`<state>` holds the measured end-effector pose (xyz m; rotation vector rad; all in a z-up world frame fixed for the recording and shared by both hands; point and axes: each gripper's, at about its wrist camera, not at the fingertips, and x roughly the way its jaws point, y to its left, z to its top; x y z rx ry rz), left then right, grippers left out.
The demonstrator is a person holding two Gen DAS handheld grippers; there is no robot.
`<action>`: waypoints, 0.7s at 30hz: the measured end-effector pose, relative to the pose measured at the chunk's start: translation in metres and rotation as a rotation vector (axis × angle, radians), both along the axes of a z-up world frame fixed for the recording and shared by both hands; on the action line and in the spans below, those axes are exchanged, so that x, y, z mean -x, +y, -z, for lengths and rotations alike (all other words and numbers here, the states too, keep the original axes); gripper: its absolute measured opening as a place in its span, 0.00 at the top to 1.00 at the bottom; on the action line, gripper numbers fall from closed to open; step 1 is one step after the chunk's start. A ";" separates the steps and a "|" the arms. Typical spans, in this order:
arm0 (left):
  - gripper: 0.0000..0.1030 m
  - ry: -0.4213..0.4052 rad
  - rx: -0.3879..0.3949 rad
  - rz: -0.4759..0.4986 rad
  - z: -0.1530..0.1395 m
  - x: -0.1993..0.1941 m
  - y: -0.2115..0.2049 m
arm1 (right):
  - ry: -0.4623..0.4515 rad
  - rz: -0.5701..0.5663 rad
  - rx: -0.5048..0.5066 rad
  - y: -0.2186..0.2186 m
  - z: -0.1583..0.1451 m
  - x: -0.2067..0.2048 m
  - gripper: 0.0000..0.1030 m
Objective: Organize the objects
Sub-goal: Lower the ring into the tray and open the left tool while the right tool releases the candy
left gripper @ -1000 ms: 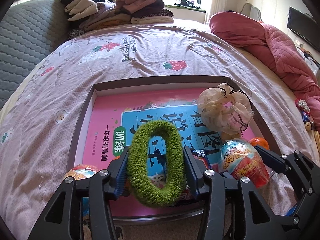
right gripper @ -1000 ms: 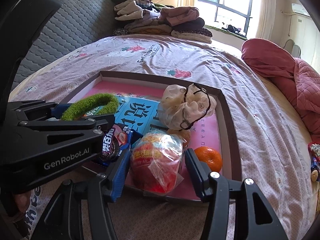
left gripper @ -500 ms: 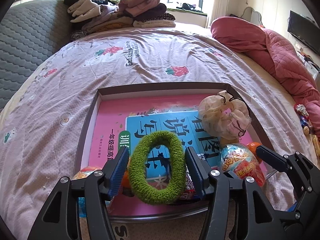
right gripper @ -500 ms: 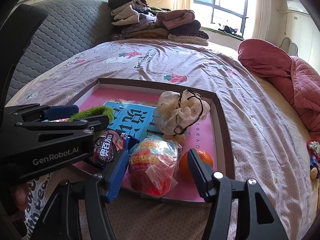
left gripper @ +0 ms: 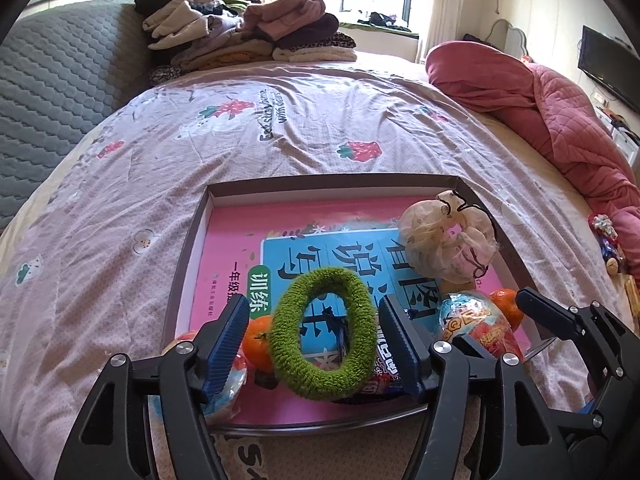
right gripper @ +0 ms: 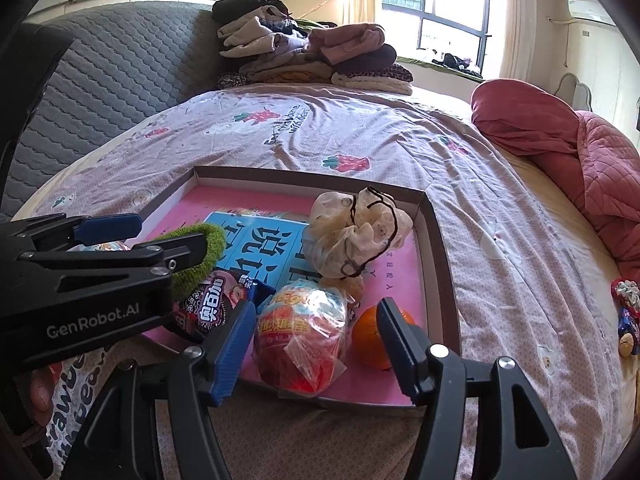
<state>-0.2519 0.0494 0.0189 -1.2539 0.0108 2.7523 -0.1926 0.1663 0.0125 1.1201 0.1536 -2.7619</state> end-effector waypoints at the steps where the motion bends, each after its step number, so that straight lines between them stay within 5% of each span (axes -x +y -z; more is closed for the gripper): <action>1: 0.32 0.001 -0.001 -0.003 -0.001 -0.001 -0.001 | 0.004 0.003 0.001 0.001 -0.001 0.000 0.39; 21: 0.28 0.032 -0.005 -0.025 -0.018 -0.018 -0.003 | 0.043 0.021 0.027 0.007 -0.018 -0.005 0.35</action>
